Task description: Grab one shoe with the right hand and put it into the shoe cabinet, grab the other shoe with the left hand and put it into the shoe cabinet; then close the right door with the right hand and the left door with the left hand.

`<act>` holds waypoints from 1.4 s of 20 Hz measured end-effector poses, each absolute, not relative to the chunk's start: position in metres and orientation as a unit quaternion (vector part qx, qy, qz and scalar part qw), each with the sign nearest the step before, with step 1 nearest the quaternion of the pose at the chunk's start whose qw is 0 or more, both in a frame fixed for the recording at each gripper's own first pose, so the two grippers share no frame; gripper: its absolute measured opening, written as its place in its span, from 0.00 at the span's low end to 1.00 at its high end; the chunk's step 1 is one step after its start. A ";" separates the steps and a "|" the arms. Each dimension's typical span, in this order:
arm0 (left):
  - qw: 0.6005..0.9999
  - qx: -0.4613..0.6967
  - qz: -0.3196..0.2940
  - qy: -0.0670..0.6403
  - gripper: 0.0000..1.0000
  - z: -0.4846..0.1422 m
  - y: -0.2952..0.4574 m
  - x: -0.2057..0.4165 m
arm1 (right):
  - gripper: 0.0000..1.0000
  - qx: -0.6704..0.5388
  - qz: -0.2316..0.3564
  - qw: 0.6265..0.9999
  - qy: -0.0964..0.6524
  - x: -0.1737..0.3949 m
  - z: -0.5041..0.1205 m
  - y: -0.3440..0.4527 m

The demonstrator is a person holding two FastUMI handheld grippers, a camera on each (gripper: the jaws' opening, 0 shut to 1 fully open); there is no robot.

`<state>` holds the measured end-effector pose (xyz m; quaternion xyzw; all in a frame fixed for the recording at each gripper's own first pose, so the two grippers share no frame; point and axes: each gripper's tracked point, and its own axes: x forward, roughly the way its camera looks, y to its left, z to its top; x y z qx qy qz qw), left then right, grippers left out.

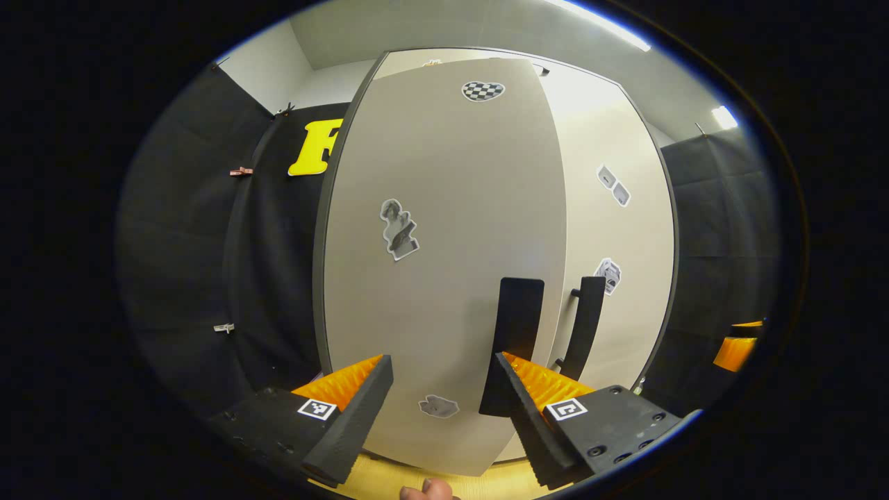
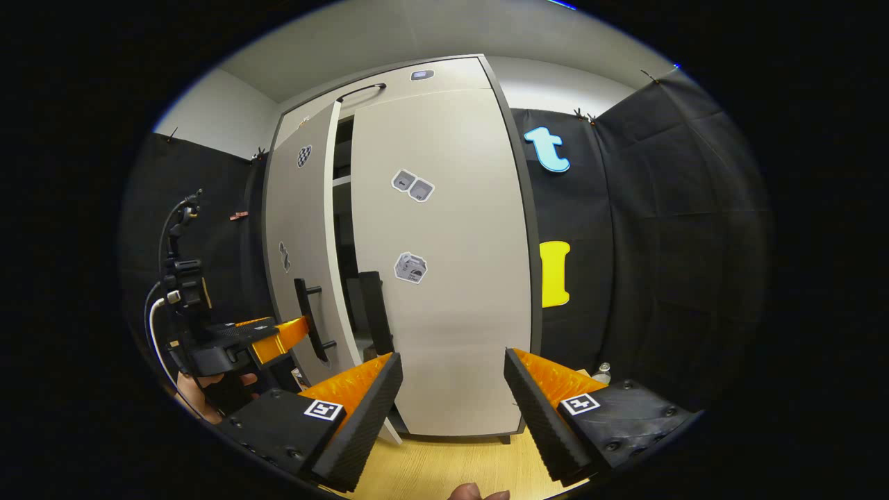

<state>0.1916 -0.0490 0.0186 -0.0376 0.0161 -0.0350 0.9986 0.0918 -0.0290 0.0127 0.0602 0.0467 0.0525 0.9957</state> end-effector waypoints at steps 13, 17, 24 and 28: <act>0.999 -0.026 -0.043 0.008 0.98 0.029 -0.026 0.116 | 0.98 0.065 0.070 0.995 0.040 0.079 0.025 -0.009; 0.999 -0.017 -0.046 0.000 0.94 0.040 -0.019 0.083 | 0.98 0.069 0.076 0.994 0.031 0.064 0.035 0.001; 0.999 0.000 -0.052 -0.005 0.94 0.043 -0.019 0.042 | 0.98 0.061 0.074 0.995 0.027 0.038 0.035 0.011; 0.998 -0.010 -0.057 0.018 0.94 0.025 -0.025 0.031 | 0.98 0.055 0.071 0.995 0.032 0.028 0.028 0.014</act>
